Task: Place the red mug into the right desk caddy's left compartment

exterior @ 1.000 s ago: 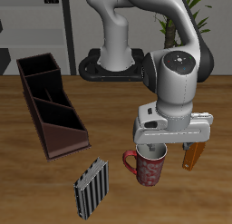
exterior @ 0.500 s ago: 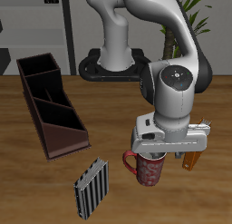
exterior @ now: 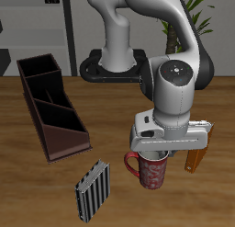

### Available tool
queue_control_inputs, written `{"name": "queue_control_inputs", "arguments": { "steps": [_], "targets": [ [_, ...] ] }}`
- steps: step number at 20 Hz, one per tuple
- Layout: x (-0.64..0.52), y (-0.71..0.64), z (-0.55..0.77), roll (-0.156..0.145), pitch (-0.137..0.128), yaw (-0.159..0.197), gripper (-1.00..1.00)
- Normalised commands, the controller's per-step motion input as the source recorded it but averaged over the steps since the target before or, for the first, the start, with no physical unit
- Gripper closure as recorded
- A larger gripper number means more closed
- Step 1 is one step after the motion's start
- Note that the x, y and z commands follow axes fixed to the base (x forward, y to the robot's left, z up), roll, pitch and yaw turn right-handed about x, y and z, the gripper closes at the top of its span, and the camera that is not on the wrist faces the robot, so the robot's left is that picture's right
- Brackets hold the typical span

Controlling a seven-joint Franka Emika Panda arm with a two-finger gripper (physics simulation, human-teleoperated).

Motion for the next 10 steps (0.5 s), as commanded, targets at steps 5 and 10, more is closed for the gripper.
{"name": "queue_control_inputs", "arguments": {
  "steps": [5, 10],
  "targets": [
    [-0.24, -0.22, 0.59, -0.026, -0.077, -0.001, 1.0],
    [-0.35, -0.18, 0.65, -0.012, -0.077, -0.011, 1.0]
  ]
}}
